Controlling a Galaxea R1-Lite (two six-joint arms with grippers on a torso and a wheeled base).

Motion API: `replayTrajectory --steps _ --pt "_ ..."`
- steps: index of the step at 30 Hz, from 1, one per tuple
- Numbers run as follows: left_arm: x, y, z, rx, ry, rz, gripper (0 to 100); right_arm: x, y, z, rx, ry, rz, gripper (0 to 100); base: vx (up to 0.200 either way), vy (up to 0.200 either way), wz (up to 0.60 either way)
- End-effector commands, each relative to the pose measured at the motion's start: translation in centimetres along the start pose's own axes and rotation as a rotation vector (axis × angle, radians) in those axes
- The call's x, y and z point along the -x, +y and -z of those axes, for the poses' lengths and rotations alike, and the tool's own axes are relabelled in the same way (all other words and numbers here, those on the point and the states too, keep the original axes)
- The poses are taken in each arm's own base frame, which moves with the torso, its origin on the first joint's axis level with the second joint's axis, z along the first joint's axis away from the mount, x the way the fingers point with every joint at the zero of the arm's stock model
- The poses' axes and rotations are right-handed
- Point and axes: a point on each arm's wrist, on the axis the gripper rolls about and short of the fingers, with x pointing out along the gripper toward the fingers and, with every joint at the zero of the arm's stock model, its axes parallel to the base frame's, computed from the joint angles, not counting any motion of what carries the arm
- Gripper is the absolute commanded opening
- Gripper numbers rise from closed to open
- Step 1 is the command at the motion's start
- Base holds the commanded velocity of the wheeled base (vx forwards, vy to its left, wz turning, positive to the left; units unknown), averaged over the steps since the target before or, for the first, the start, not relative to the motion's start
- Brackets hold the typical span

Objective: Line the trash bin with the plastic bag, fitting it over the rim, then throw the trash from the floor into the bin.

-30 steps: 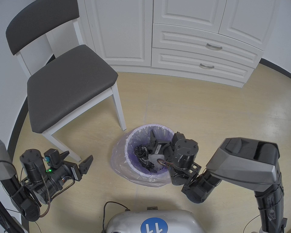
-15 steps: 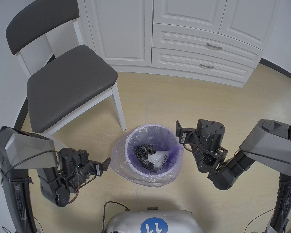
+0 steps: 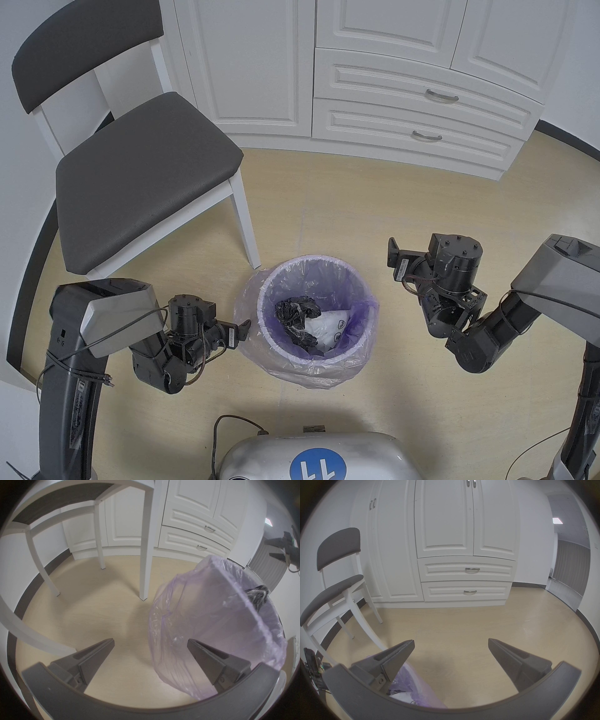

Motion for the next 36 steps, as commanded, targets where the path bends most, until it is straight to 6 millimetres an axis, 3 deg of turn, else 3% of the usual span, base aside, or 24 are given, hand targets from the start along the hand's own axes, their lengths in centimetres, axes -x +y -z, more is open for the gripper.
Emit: replayTrajectory --steps 1,8,14,22,29,35,36 --pt "-3.0 -0.5 1.5 -0.042 0.011 0.012 100 -0.8 -0.7 -0.1 -0.003 -0.007 0.021 100 0.0 0.0 0.0" --pt "-5.5 -0.8 0.2 -0.081 0.021 0.001 100 -1.0 -0.7 0.2 0.001 -0.002 0.02 100 0.0 0.0 0.0" --pt "-9.3 -1.0 -1.2 -0.083 0.006 -0.112 100 -0.9 -0.7 0.3 0.003 0.002 0.017 100 0.0 0.0 0.0" --pt "-10.5 -1.1 -0.9 -0.079 -0.004 -0.14 100 -1.0 -0.7 0.6 0.005 0.004 0.019 100 0.0 0.0 0.0" --pt "-8.5 -0.8 -1.9 -0.061 -0.012 -0.15 100 -0.9 -0.7 0.5 0.005 0.004 0.019 100 0.0 0.0 0.0" --pt "-2.3 0.2 -2.9 -0.074 0.027 -0.13 100 -0.6 -0.9 0.1 0.008 0.0 0.019 100 0.0 0.0 0.0" --pt "-2.2 0.2 -2.9 -0.075 0.029 -0.13 100 -0.6 -0.9 0.1 0.008 0.0 0.019 100 0.0 0.0 0.0"
